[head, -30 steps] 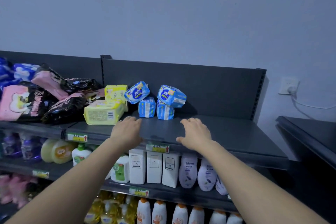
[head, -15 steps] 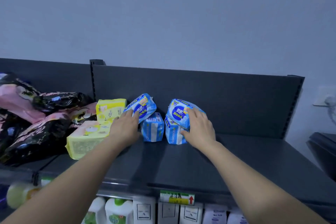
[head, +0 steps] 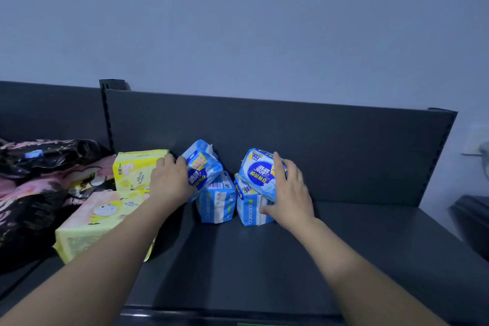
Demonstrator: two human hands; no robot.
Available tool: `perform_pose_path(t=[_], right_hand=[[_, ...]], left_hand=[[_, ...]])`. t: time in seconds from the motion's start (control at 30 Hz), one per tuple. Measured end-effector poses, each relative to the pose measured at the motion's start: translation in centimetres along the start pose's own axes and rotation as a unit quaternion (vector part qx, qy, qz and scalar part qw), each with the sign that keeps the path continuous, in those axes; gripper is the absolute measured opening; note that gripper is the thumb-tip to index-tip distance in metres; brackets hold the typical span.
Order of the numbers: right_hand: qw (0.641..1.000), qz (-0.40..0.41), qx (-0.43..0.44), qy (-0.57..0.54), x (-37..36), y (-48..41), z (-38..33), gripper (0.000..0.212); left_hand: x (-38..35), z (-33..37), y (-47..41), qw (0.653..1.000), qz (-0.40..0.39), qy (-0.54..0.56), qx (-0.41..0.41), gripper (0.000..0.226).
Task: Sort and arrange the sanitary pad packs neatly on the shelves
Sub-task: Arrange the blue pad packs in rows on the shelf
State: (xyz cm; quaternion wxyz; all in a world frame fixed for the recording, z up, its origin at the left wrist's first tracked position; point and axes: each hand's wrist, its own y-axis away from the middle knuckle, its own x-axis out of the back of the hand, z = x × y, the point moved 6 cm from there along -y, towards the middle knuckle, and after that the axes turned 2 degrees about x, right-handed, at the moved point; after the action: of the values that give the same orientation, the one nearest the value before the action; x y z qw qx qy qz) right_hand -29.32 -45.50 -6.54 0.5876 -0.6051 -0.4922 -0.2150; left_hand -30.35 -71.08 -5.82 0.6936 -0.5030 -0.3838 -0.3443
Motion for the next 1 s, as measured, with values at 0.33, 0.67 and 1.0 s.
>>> perform_pose_path(t=[0.33, 0.67, 1.0], right_hand=[[0.965, 0.158, -0.132, -0.161, 2.3, 1.7, 3.6, 0.085], [0.848, 0.184, -0.197, -0.457, 4.4, 5.8, 5.8, 0.072], [0.851, 0.134, -0.219, -0.459, 5.6, 12.9, 9.8, 0.032]], left_hand=[[-0.2, 2.4, 0.3, 0.976, 0.029, 0.208, -0.049, 0.054], [2.0, 4.3, 3.6, 0.762, -0.108, 0.629, 0.11, 0.023], [-2.0, 6.1, 13.1, 0.761, -0.288, 0.532, 0.232, 0.024]])
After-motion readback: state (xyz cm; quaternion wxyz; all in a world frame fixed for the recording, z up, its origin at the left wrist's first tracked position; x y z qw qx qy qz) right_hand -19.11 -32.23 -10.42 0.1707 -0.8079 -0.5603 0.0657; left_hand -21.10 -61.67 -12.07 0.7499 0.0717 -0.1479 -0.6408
